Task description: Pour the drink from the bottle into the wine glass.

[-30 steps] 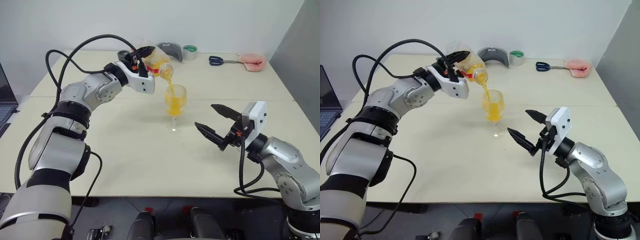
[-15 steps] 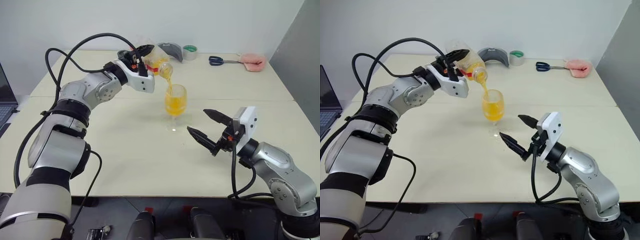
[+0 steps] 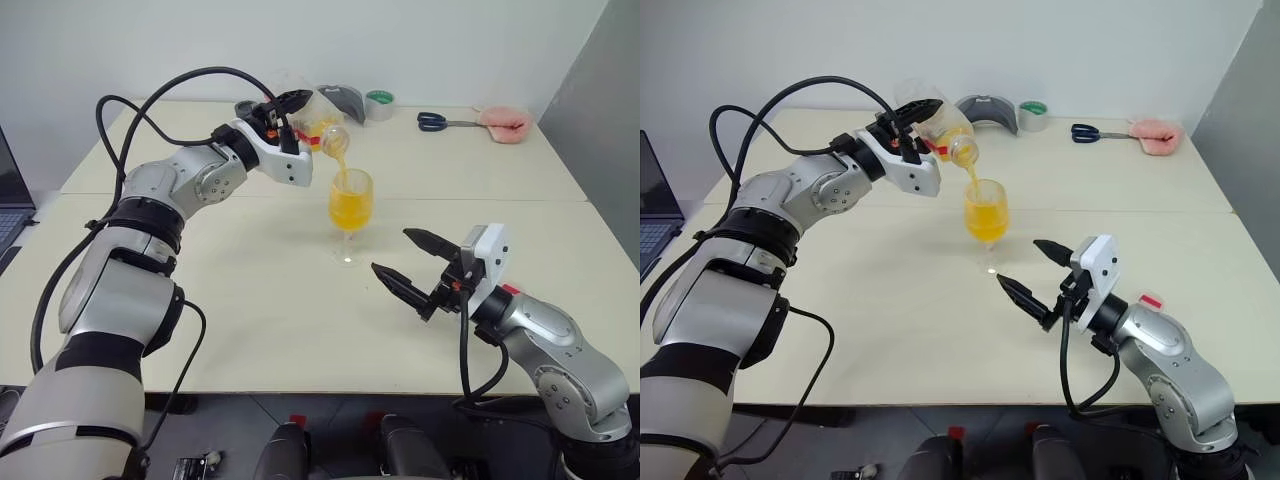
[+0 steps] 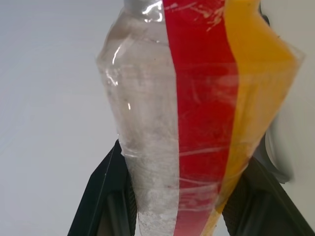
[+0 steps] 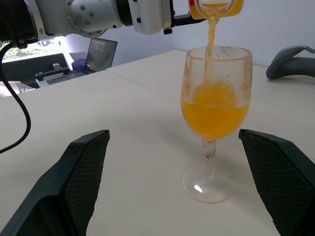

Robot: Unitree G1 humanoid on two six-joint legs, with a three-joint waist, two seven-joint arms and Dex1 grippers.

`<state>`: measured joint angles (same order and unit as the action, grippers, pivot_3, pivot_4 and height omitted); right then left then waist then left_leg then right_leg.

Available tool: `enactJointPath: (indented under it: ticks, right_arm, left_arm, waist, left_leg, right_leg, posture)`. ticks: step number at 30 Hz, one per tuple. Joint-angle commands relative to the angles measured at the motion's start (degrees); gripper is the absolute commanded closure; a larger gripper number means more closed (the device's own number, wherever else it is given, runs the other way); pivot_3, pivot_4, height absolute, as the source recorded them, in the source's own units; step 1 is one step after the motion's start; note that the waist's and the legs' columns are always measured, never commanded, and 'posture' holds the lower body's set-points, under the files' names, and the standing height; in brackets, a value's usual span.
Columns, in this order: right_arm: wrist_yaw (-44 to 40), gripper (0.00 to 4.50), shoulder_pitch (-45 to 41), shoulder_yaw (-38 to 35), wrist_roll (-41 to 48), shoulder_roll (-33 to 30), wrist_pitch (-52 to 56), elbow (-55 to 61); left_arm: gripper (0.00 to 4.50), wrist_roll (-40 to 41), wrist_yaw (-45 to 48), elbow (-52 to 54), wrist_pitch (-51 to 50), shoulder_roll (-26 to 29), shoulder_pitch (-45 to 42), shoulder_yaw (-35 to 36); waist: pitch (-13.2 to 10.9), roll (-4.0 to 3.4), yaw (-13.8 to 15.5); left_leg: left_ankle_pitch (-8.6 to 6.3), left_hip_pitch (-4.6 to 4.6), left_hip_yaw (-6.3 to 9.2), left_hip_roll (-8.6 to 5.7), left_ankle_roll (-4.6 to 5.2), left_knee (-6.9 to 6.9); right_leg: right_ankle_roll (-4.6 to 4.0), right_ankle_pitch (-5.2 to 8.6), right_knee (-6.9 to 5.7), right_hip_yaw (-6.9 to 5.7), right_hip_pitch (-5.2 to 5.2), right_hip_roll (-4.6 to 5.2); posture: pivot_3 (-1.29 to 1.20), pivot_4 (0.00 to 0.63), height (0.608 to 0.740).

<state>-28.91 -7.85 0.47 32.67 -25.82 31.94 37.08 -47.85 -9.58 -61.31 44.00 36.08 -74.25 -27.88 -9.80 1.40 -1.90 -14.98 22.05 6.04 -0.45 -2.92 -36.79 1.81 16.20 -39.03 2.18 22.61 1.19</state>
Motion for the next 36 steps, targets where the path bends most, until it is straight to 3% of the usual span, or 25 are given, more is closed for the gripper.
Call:
enactJointPath:
  ticks: [1, 11, 24, 30, 36]
  right_arm:
    - [-0.43, 0.00, 0.07, -0.08, -0.05, -0.01, -1.52, 1.97]
    - [-0.07, 0.00, 0.30, 0.39, -0.25, 0.09, -1.68, 2.29]
    - [1.70, 0.00, -1.29, 1.23, -5.49, 0.94, -4.76, 0.96]
    - [0.49, 0.00, -1.57, 1.90, -6.74, 0.77, -5.57, 0.66]
    - [-3.10, 0.00, -3.32, 2.76, -4.77, -1.49, -3.22, 1.59]
  left_arm:
    - [2.74, 0.68, -1.09, 0.45, -0.04, 0.02, -2.28, 0.52]
    - [2.74, 2.81, 0.82, 0.71, 0.12, -1.06, -1.46, 1.47]
    - [2.74, 15.59, 12.07, 2.17, -3.52, -4.45, 2.27, 7.60]
    - [2.74, 31.87, 25.37, 6.96, -16.16, -9.00, 7.38, 17.89]
    - [2.74, 47.33, 33.58, 23.33, -37.98, -11.23, 17.78, 28.38]
  waist:
    - [0.00, 0.00, 0.00]
    - [0.00, 0.00, 0.04]
    - [0.00, 0.00, -0.03]
    - [0.00, 0.00, -0.09]
    - [0.01, -0.01, -1.02]
  left_leg:
    - [0.00, 0.00, 0.00, 0.00, 0.00, 0.00]
    - [0.00, 0.01, 0.00, -0.01, 0.00, -0.03]
    - [0.00, 0.01, 0.01, -0.01, 0.00, -0.06]
    - [0.00, 0.02, 0.01, 0.00, -0.01, -0.10]
    - [0.01, 0.00, 0.07, 0.04, -0.01, -0.14]
  right_leg:
    - [0.00, 0.00, 0.00, 0.00, 0.00, 0.00]
    - [0.00, 0.00, -0.01, 0.00, 0.00, 0.00]
    - [0.00, 0.00, -0.03, 0.00, 0.00, 0.00]
    - [-0.01, 0.00, -0.04, 0.00, 0.00, 0.00]
    - [-0.01, -0.01, -0.11, -0.01, 0.00, -0.01]
  posture:
    - [0.00, 0.150, 0.740]
    - [0.00, 0.150, 0.740]
    - [0.00, 0.150, 0.740]
    - [0.00, 0.150, 0.740]
    - [0.00, 0.150, 0.740]
